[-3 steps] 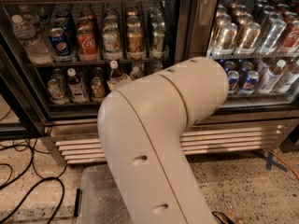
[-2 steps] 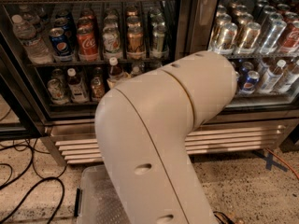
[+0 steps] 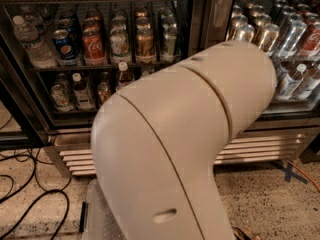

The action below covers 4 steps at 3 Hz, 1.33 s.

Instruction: Pick blue plastic bottle from bottom shelf of fridge

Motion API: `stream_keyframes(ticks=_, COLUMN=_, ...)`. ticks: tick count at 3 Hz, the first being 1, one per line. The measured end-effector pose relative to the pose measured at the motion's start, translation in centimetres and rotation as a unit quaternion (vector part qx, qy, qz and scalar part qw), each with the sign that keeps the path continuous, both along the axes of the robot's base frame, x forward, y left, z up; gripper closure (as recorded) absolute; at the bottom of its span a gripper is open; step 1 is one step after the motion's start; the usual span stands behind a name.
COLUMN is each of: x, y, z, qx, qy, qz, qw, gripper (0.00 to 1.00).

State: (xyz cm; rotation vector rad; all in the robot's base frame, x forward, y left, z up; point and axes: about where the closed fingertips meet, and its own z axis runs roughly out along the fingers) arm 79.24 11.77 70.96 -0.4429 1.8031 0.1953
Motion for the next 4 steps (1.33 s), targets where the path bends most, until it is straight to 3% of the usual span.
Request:
stream_keyframes(ticks=1, x=-4.0, y=-0.5, z=-1.1, qx=0.026, qy=0.055, qz=-0.032, qw=0.9977, gripper=1.0)
stream_keyframes(ticks=2, x=-8.5, y=-0.7, z=-2.6, qx=0.063, qy=0.125, qz=-0.061, qw=0.9883, gripper=1.0)
stream_keyframes(ticks=3, x=-12.3, y=-0.9, z=-4.0, qx=0.111, qy=0.19, qz=-0.095, qw=0.9708, gripper=1.0)
stream_keyframes(ticks=4, x=-12.3, y=-1.7, z=-4.1, qx=0.12, qy=0.195, qz=-0.11, qw=0.9672, gripper=1.0)
